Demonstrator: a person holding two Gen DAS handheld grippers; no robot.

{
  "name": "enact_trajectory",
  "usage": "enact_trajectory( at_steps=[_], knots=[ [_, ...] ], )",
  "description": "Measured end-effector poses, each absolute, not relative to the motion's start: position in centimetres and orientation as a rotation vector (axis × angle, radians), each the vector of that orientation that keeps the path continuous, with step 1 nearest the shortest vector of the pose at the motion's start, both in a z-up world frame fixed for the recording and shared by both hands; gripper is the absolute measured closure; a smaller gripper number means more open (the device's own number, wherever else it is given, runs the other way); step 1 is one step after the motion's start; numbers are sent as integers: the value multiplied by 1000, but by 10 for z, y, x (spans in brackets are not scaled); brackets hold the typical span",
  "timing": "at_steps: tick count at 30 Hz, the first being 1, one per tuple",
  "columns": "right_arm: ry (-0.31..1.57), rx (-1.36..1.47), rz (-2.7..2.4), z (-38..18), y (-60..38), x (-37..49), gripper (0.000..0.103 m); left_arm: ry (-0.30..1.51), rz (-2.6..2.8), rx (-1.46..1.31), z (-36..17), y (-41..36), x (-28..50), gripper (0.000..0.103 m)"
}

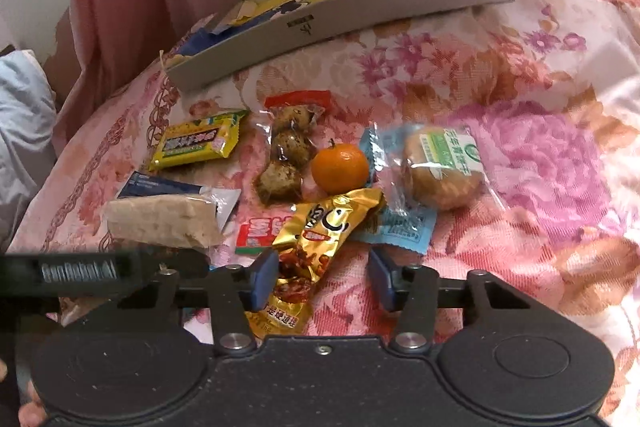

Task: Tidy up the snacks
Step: 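Reach the right gripper to the gold foil snack pack and close on it, then lift the gold foil pack with the right gripper toward the grey tray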

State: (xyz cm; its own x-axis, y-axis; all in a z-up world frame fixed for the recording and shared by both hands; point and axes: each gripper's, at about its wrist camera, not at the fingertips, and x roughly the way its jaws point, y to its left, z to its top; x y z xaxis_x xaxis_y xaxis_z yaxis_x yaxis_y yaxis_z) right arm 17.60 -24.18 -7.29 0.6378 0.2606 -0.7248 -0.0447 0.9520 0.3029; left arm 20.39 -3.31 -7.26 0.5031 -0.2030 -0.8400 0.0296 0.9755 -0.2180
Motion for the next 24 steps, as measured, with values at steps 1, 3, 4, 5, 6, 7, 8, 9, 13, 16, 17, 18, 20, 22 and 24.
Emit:
enact_trajectory(
  at_steps=[1,3,4,5,6,7,8,9,13,16,17,18,20,22,24],
  knots=[
    [862,269,182,-73,-241,177,65,1023,-143,-143,-73,-36,201,11],
    [861,276,190,-74,-240,175,72,1000,-140,-108,-73,-38,194,18],
    [861,270,189,-73,-239,174,74,993,-144,-102,-72,-37,190,25],
    [862,259,188,-71,-237,172,75,991,-147,-105,-70,-35,188,31],
    [862,252,186,-69,-237,170,77,989,-150,-117,-69,-31,185,34],
    [860,250,186,-67,-237,168,79,988,-152,-134,-68,-27,182,38],
    [862,253,186,-65,-238,165,79,985,-154,-153,-67,-22,180,41],
    [867,254,187,-64,-239,164,81,985,-155,-170,-67,-18,177,43],
    [883,255,185,-57,-244,148,81,985,-149,-218,-63,-5,161,58],
    [893,292,196,-57,-250,140,80,969,-162,-276,-63,4,155,55],
    [895,305,194,-58,-252,139,80,967,-163,-304,-63,5,156,47],
    [897,314,193,-59,-252,140,78,964,-166,-340,-62,7,157,41],
    [899,345,189,-60,-255,141,74,956,-162,-401,-62,8,159,24],
    [900,386,186,-62,-257,143,69,947,-120,-408,-62,5,166,22],
    [898,411,177,-64,-259,145,65,954,-93,-376,-64,1,176,22]
  ],
)
